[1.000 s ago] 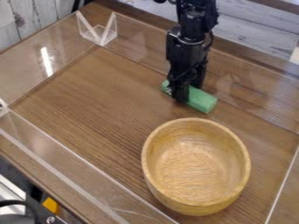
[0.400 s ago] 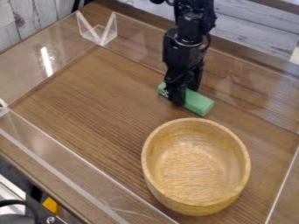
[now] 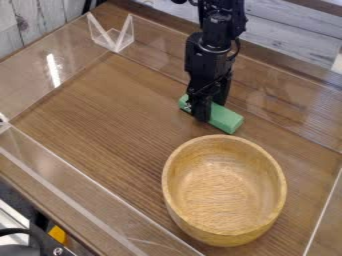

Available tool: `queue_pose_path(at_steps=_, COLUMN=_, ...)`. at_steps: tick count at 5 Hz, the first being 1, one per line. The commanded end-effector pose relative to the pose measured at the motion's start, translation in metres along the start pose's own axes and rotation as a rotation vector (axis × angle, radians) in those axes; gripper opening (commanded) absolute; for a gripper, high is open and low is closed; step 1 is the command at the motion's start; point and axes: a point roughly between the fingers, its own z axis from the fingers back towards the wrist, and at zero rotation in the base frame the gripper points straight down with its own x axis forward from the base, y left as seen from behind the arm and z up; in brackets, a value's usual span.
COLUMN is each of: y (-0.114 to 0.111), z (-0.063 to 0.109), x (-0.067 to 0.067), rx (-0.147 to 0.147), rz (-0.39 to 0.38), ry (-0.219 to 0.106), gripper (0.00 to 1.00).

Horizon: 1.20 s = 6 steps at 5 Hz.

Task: Put the green block in the brown bowl

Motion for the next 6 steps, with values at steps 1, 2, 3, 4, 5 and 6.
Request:
queue_pose_path(at_steps=1, y=-0.0052, z=0.0291, x=0.0013, rx=-0.077, rz=0.000, ry=-0.014, gripper=0.00)
queue_pose_path(at_steps=2, y=-0.0037, z=0.0313, x=0.0012, rx=-0.073, rz=0.003, ry=-0.014, gripper=0.00)
queue_pose_path(at_steps=3, y=-0.0028, z=0.0307, x=0.0013, rx=-0.071, rz=0.006, ry=-0.015, gripper=0.00)
queue_pose_path(at_steps=4, y=-0.0020, z=0.0300, x=0.0015, rx=-0.068, rz=0.010, ry=-0.015, gripper=0.00)
queue_pose_path(at_steps=5, y=-0.0010, z=0.0295, x=0.0016, rx=-0.065, rz=0.014, ry=-0.016, gripper=0.00)
queue_pose_path(at_steps=6, y=0.0000, z=0.0294, x=0.0017, rx=-0.062, rz=0.018, ry=-0.017, gripper=0.00)
